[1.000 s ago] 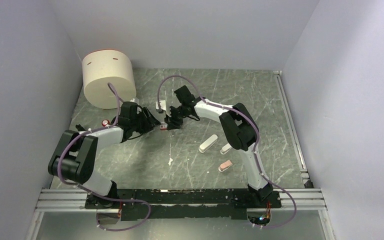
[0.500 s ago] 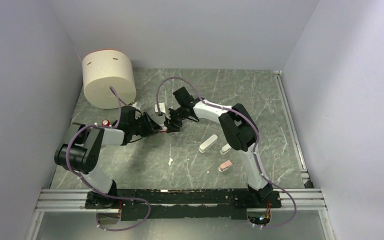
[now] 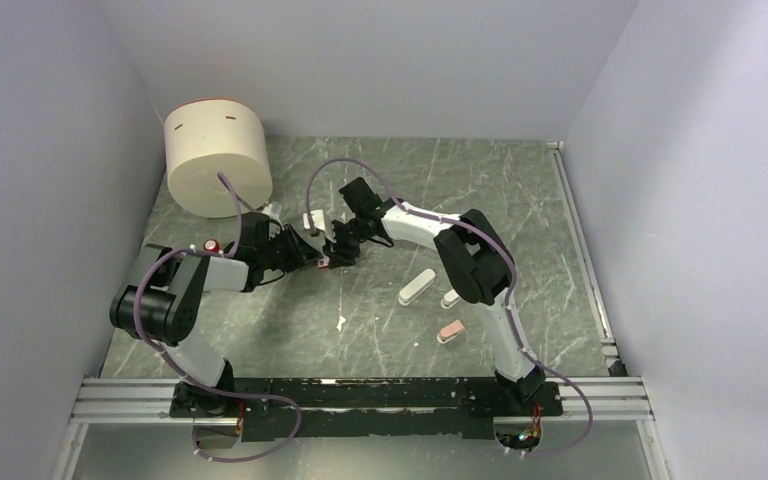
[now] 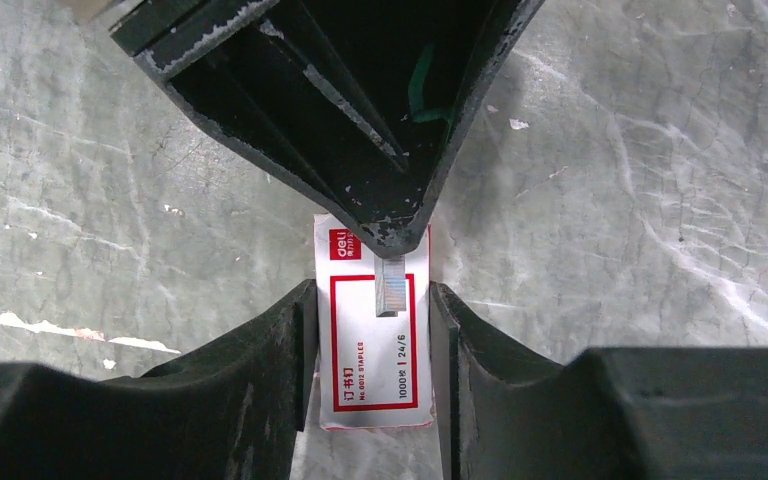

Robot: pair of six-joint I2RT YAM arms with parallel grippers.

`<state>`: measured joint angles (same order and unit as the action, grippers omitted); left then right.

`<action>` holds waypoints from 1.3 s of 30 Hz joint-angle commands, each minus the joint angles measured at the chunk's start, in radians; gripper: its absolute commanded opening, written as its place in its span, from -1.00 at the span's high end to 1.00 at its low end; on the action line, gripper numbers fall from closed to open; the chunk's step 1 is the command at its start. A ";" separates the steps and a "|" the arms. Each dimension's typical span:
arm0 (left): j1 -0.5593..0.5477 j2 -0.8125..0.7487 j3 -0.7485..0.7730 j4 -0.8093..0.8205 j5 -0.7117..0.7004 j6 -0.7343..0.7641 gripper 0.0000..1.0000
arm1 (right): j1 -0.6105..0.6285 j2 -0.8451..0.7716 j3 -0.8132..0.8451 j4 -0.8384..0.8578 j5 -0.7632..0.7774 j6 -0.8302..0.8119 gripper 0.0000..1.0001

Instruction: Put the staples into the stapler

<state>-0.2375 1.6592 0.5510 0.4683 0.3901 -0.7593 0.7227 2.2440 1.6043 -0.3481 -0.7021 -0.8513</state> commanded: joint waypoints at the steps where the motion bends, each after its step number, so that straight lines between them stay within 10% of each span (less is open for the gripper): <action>1: 0.007 0.023 -0.018 0.082 0.056 0.002 0.48 | 0.015 0.036 -0.033 -0.054 0.066 -0.011 0.11; 39: 0.011 0.075 -0.089 0.298 0.218 -0.161 0.54 | 0.073 0.009 -0.079 0.081 -0.011 0.090 0.07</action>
<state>-0.2176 1.7134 0.4610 0.6548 0.5125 -0.8558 0.7586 2.2295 1.5688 -0.2775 -0.6895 -0.7883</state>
